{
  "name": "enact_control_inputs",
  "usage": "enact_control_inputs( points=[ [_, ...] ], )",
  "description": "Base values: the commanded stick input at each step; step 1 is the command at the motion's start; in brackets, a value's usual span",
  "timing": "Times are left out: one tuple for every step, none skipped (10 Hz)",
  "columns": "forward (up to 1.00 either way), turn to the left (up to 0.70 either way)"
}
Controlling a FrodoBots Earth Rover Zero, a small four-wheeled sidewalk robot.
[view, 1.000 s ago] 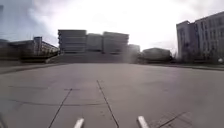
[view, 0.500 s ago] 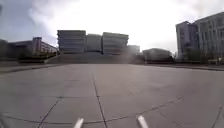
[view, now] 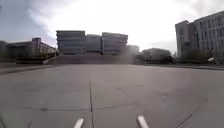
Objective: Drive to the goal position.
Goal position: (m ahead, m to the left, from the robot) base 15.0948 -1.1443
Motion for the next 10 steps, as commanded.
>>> enact_control_inputs(
  points=[
    [1.00, 0.00],
    [1.00, 0.00],
    [1.00, 0.00],
    [1.00, 0.00],
    [1.00, 0.00],
    [1.00, 0.00],
    [1.00, 0.00],
    [1.00, 0.00],
    [1.00, 0.00],
    [1.00, 0.13]
  ],
)
